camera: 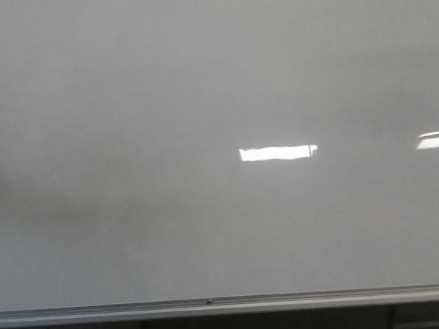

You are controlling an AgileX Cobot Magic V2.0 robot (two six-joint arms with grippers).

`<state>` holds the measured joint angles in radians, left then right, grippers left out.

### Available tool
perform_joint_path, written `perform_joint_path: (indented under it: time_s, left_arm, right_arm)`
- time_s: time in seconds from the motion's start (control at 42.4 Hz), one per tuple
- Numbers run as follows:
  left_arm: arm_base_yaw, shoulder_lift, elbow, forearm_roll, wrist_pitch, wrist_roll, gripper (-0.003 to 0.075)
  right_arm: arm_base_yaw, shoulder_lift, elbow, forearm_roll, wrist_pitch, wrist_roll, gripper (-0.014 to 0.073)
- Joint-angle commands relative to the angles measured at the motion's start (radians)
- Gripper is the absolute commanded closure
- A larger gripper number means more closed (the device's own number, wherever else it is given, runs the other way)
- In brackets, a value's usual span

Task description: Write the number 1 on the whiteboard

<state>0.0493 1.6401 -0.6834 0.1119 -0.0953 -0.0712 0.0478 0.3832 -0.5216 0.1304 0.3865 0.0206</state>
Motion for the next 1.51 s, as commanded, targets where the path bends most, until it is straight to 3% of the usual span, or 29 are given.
perform_joint_path:
  time_s: [0.0,0.165,0.519,0.731,0.896,1.061,1.226,1.343,1.485]
  left_arm:
    - [-0.004,-0.030,-0.026,0.002,-0.057,-0.010,0.0588]
    - [-0.004,-0.030,-0.026,0.004,-0.058,-0.010,0.0738]
    - [-0.034,-0.135,-0.026,0.029,0.038,-0.008,0.0741]
    - [-0.143,-0.277,-0.076,0.029,0.343,0.014,0.0741]
    - [-0.276,-0.303,-0.160,-0.035,0.620,0.179,0.0740]
    - [-0.384,-0.303,-0.235,-0.368,0.778,0.517,0.0740]
    - [-0.403,-0.303,-0.292,-0.662,0.998,0.836,0.0740]
    - [-0.403,-0.303,-0.335,-0.735,1.182,0.891,0.0741]
    - [-0.412,-0.303,-0.354,-0.746,1.287,0.907,0.0741]
  right_arm:
    - [0.001,0.015,-0.035,0.004,-0.088,-0.004,0.0012]
    - [0.001,0.015,-0.035,0.004,-0.088,-0.004,0.0012]
    - [0.001,0.015,-0.035,0.004,-0.088,-0.004,0.0012]
    - [0.001,0.015,-0.035,0.004,-0.087,-0.004,0.0012]
    - [0.001,0.015,-0.035,0.004,-0.086,-0.004,0.0012]
    - [0.001,0.016,-0.038,0.004,-0.042,-0.004,0.0012]
    - [0.006,0.057,-0.074,0.025,0.066,-0.005,0.0012]
    - [0.020,0.142,-0.132,0.098,0.162,-0.077,0.0012]
    - [0.078,0.275,-0.212,0.297,0.263,-0.282,0.0012]
